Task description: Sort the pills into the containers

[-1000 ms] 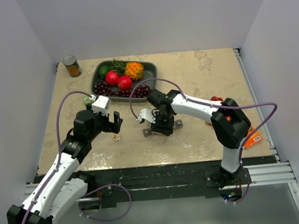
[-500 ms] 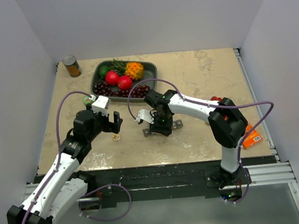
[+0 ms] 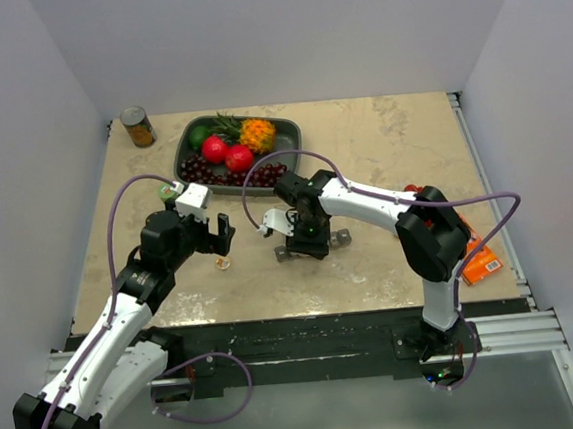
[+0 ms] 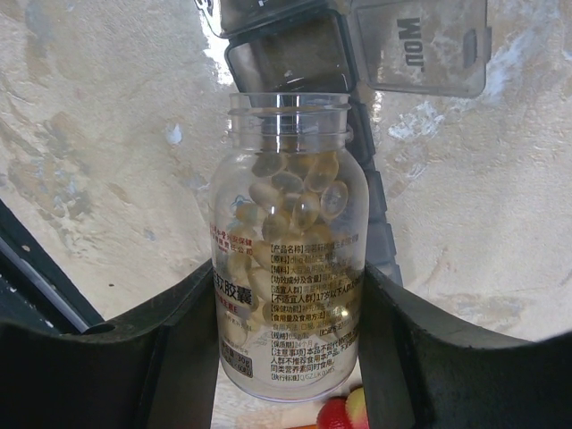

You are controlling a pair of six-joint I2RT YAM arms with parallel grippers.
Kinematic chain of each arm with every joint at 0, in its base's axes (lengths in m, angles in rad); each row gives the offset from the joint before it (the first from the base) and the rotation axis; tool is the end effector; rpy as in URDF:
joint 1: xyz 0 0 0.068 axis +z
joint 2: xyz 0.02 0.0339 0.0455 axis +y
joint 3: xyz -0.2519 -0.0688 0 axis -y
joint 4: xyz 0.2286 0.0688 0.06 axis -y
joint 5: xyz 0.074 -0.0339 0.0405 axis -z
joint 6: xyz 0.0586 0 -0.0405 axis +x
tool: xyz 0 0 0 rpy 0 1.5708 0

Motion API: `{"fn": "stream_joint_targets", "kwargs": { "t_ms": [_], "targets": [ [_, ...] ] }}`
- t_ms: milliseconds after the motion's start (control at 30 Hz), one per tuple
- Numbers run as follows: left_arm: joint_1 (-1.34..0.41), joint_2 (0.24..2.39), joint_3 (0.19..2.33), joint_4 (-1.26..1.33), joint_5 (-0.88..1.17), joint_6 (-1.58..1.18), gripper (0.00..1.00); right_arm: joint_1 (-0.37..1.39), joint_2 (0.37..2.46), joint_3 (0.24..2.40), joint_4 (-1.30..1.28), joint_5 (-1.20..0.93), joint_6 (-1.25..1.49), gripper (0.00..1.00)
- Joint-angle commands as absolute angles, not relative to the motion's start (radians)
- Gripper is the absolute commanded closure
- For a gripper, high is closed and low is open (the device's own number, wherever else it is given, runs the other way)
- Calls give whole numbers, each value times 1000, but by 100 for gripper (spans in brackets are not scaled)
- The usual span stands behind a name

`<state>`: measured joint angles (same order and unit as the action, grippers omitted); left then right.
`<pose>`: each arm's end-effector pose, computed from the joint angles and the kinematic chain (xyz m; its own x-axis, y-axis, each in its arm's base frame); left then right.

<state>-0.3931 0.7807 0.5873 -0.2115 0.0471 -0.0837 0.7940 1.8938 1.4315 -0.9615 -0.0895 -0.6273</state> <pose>0.1825 -0.0787 0.2535 -0.3979 0.0746 -0.9144 0.3907 0.9156 -0.0953 0.2421 0.2538 0.1732 -0.1391 -0.9755 -0.1705 -0.9895 0.1436 -0.0144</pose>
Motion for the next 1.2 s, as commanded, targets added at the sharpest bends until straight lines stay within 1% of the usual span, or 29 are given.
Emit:
{"fn": "stream_joint_targets", "kwargs": {
  "t_ms": [0, 433, 867, 1167],
  "targets": [
    [-388, 765, 630, -193, 41, -58, 0, 807, 1911, 1480, -1000, -69, -618, 100],
    [-388, 762, 630, -193, 43, -57, 1, 816, 1925, 1503, -1019, -37, -618, 100],
    [-388, 762, 630, -195, 41, -57, 0, 816, 1917, 1491, -1006, -87, -611, 100],
    [-388, 761, 629, -195, 40, -58, 0, 811, 1876, 1473, -976, -95, -606, 100]
  ]
}}
